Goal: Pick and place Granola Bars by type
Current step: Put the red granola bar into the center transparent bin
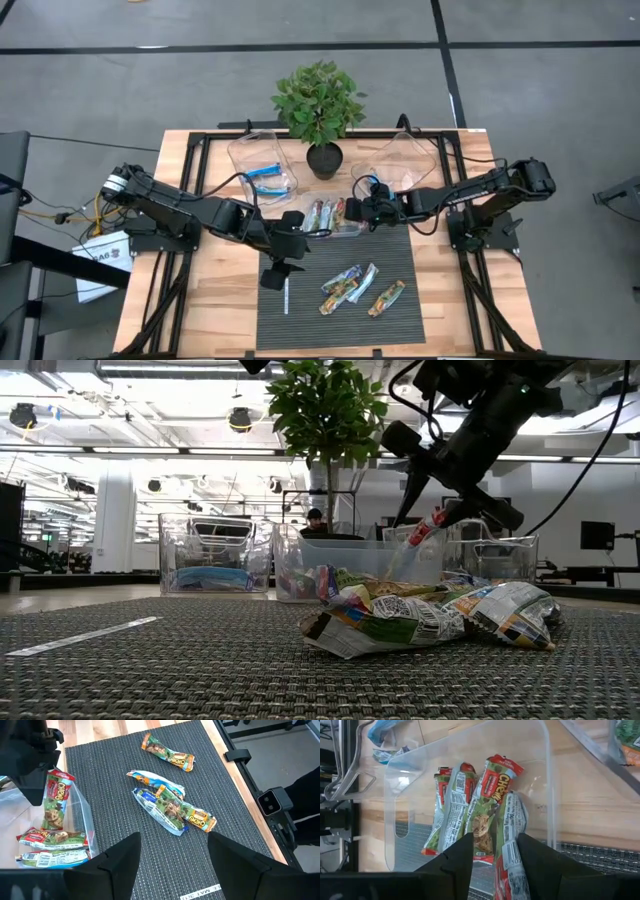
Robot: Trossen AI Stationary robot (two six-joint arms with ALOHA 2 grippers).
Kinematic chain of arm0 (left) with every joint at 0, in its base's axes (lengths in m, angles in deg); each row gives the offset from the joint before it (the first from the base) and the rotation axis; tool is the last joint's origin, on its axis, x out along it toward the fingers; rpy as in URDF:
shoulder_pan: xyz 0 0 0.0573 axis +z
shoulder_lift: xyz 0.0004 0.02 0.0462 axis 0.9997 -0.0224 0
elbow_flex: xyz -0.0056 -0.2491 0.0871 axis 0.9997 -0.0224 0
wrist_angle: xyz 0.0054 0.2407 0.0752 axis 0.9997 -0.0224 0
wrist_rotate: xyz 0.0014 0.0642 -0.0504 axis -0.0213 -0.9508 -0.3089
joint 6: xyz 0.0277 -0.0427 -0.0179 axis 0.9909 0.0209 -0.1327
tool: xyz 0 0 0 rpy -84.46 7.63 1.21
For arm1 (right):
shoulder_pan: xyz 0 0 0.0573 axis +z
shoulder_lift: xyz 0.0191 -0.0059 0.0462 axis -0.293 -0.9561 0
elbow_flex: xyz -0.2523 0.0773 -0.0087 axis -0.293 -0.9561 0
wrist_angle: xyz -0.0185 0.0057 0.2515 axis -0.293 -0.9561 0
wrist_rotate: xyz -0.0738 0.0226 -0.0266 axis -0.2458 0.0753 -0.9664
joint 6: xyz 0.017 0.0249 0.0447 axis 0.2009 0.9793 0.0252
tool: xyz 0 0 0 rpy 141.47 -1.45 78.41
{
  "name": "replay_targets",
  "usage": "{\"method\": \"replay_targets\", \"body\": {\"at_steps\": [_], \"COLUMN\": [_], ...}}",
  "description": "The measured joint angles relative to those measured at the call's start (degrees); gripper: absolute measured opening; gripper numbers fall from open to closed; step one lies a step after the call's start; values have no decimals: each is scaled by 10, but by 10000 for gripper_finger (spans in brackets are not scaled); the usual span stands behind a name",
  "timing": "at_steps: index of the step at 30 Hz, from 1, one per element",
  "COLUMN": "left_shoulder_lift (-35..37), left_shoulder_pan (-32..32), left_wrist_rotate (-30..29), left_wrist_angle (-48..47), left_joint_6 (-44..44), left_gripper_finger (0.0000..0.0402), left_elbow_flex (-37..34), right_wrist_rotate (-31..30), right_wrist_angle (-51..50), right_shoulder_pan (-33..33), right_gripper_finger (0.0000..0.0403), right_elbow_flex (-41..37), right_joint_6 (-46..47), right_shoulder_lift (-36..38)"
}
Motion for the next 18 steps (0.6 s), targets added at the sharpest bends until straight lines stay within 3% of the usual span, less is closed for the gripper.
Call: {"method": "replay_targets", "body": {"at_steps": [18], "left_shoulder_lift": [0], "left_shoulder_pan": [-1], "left_wrist_rotate": [-7], "left_wrist_angle": [-2], "left_joint_6": [-36], "left_gripper_finger": [224], "left_elbow_flex": [0], "right_wrist_rotate": [0], "right_wrist_angle": [27], "right_shoulder_pan": [0], "right_gripper_finger": [218], "right_elbow_flex": [0], "right_joint_6": [-13], "right_shoulder_lift": [0]}}
